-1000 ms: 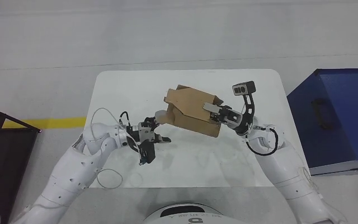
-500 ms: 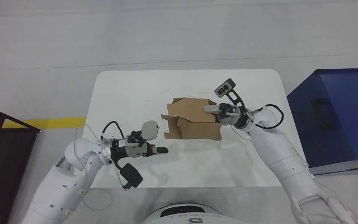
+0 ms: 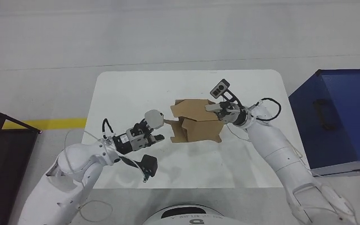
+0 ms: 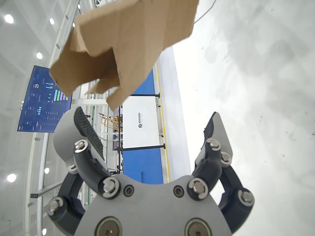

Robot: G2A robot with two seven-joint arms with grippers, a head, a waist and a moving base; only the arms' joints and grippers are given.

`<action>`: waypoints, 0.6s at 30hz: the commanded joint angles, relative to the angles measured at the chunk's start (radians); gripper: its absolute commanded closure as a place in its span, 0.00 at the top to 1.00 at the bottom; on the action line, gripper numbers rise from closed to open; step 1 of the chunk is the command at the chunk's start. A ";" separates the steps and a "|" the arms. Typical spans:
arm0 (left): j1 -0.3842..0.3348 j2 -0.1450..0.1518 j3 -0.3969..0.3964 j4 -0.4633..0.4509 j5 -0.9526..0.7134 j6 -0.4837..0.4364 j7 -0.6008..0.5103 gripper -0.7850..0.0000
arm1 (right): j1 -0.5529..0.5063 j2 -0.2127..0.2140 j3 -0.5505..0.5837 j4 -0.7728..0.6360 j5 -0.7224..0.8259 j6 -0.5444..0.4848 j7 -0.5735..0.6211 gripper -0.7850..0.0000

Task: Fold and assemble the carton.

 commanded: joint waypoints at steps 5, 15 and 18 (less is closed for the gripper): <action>-0.016 0.002 0.021 -0.001 0.055 -0.031 -0.021 1.00 | 0.038 -0.021 -0.041 0.059 0.007 0.003 -0.001 0.00; -0.050 -0.002 0.070 0.014 0.094 -0.133 -0.101 1.00 | 0.050 -0.032 -0.053 0.079 -0.081 -0.078 -0.031 0.00; -0.068 -0.003 0.089 0.020 0.106 -0.173 -0.117 1.00 | 0.046 -0.032 -0.046 0.074 -0.093 -0.091 -0.037 0.00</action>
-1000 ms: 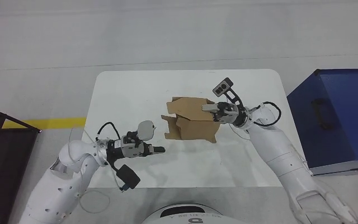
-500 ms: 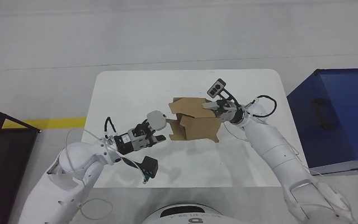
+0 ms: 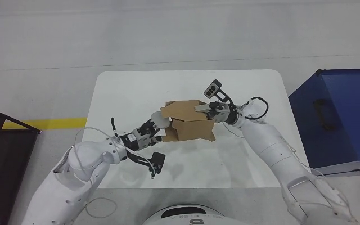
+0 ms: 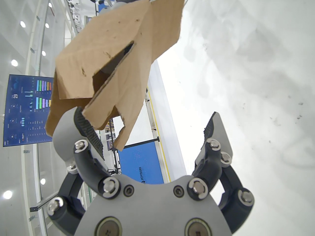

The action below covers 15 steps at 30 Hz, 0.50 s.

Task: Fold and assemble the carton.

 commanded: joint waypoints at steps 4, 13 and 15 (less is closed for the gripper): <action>-0.027 -0.001 0.029 0.006 0.025 -0.053 -0.015 1.00 | -0.004 0.001 0.012 -0.007 -0.055 -0.042 -0.044 0.00; -0.076 -0.010 0.074 0.034 0.026 -0.091 -0.096 1.00 | -0.029 0.008 0.037 -0.054 -0.111 -0.066 -0.053 0.00; -0.079 -0.011 0.073 0.041 0.014 -0.086 -0.098 1.00 | -0.035 0.009 0.043 -0.064 -0.112 -0.065 -0.047 0.00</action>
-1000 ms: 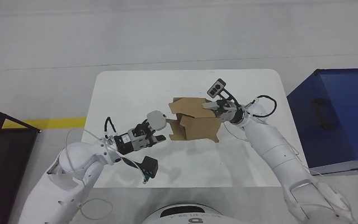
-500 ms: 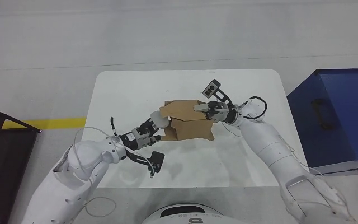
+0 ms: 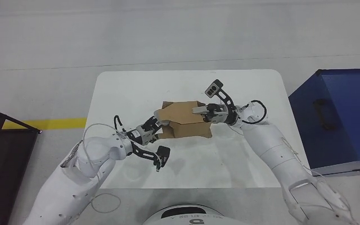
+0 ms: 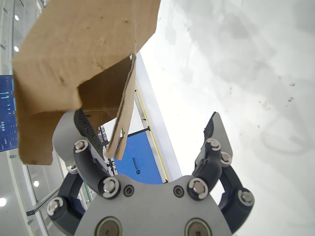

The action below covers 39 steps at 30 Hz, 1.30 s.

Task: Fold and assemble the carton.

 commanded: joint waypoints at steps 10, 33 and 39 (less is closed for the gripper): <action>-0.023 -0.004 0.028 0.007 0.018 -0.033 -0.051 1.00 | -0.022 0.004 0.011 -0.039 -0.067 -0.008 -0.032 0.00; 0.051 0.016 0.045 -0.057 0.166 -0.036 -0.058 1.00 | -0.067 0.015 0.067 -0.097 -0.235 -0.094 -0.258 0.00; 0.012 0.007 0.096 -0.035 0.177 -0.055 -0.076 1.00 | -0.083 0.016 0.064 -0.124 -0.273 -0.095 -0.290 0.00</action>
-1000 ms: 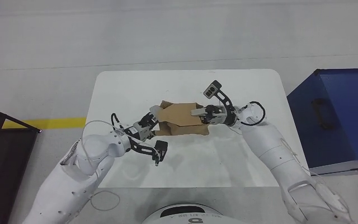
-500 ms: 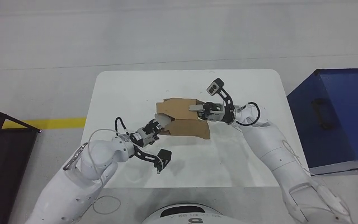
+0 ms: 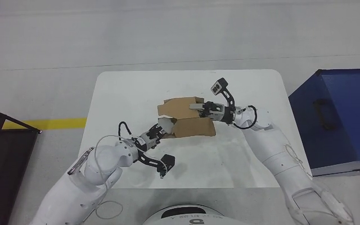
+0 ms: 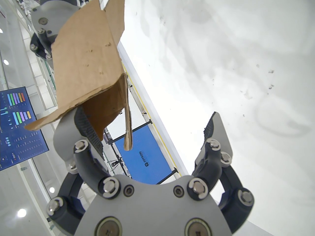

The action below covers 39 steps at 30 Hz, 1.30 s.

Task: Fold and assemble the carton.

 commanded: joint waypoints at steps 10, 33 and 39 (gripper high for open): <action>0.051 0.009 -0.125 0.031 -0.143 0.120 0.064 1.00 | -0.011 0.005 0.022 -0.014 0.161 0.089 0.213 0.00; 0.244 0.029 -0.328 0.091 -0.414 0.577 0.481 1.00 | -0.004 0.002 -0.004 -0.006 0.390 0.337 0.249 0.00; 0.242 0.023 -0.301 0.056 -0.385 0.626 0.447 1.00 | 0.012 -0.014 -0.009 0.055 0.529 0.444 0.165 0.00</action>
